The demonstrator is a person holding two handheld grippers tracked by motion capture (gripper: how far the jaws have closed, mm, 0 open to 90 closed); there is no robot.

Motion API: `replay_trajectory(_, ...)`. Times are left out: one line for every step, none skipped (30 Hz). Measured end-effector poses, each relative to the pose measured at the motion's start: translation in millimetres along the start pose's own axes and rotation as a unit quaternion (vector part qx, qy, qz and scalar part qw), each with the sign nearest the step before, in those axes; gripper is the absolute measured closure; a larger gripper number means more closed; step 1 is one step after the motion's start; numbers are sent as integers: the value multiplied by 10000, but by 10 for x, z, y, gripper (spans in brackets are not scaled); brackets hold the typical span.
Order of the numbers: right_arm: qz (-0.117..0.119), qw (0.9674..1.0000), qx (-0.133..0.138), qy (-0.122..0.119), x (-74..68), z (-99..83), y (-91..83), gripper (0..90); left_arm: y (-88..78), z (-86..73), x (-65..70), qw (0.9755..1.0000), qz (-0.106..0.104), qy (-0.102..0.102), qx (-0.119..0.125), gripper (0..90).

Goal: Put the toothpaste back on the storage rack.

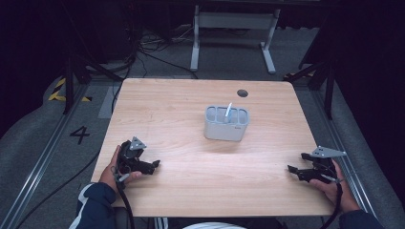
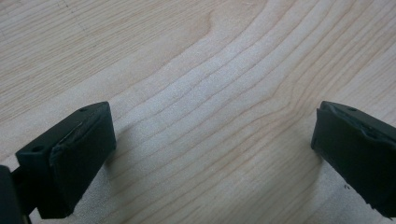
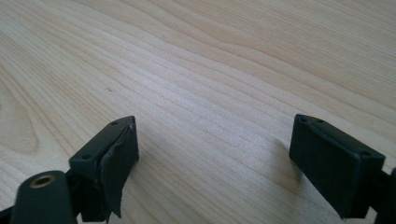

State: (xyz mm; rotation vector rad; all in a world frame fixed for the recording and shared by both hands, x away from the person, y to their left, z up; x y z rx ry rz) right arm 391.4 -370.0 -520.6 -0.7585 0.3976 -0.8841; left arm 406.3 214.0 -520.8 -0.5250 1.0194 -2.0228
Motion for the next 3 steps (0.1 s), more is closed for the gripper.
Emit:
replay_trajectory(-2, 10000, 0, -2, 1, 0, 0, 162, 0, 0, 1, 10000, -4, -1, 0, 2)
replay_trajectory(0, 10000, 2, 1, 0, 0, 0, 161, 0, 0, 0, 10000, -4, 0, 0, 2)
replay_trajectory(2, 10000, 1, 0, 0, 0, 0, 161, 1, 1, 2, 10000, -1, -12, 5, 2)
Point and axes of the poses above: each handheld gripper's, and its own axes: y roughly forward along the jaws, z roughly out of its top, x roughly to its right, the point moved 5 cm from there along y, roughly forward along the jaws, and after that the axes turned 5 degrees about -x, right-handed, at the moved point
